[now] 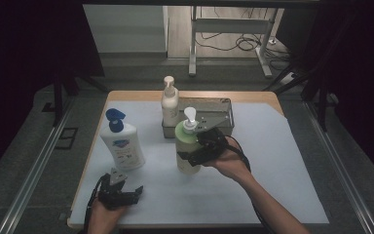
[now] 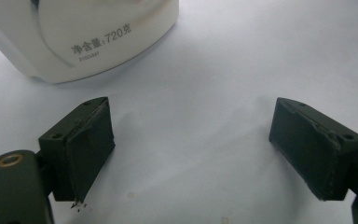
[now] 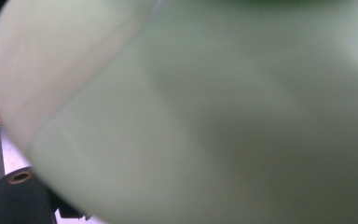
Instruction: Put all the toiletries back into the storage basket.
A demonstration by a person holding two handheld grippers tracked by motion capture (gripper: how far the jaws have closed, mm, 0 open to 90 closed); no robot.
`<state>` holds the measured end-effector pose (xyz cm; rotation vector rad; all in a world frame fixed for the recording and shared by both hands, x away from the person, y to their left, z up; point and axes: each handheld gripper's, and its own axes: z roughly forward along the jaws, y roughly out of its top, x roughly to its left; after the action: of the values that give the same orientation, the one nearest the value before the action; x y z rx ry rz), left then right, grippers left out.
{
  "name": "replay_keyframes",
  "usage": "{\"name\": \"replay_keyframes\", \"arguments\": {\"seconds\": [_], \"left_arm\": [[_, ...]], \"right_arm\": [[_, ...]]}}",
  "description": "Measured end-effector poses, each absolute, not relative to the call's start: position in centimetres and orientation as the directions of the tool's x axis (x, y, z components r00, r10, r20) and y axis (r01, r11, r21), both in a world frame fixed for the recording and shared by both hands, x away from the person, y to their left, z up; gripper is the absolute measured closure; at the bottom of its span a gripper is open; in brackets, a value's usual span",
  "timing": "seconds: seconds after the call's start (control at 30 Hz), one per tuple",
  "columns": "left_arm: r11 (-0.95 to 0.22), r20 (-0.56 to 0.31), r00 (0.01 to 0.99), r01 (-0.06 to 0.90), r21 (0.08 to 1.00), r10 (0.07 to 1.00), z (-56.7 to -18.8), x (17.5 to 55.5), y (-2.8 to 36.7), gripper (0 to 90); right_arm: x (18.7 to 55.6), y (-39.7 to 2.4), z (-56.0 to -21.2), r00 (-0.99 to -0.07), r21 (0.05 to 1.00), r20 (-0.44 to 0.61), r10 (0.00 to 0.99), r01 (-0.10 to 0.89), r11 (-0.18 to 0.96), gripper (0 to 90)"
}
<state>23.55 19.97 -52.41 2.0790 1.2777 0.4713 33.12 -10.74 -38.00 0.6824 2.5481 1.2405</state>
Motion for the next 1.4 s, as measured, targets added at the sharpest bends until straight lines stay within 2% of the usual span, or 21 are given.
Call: {"name": "replay_keyframes", "arguments": {"seconds": [1.4], "left_arm": [[-0.319, -0.029, 0.462, 0.655, 0.685, 0.887, -52.4, 23.6, 20.0, 13.3]], "right_arm": [[38.1, -11.6, -34.4, -0.782, 0.807, -0.052, 0.621, 0.333, 0.488, 12.6]]}}
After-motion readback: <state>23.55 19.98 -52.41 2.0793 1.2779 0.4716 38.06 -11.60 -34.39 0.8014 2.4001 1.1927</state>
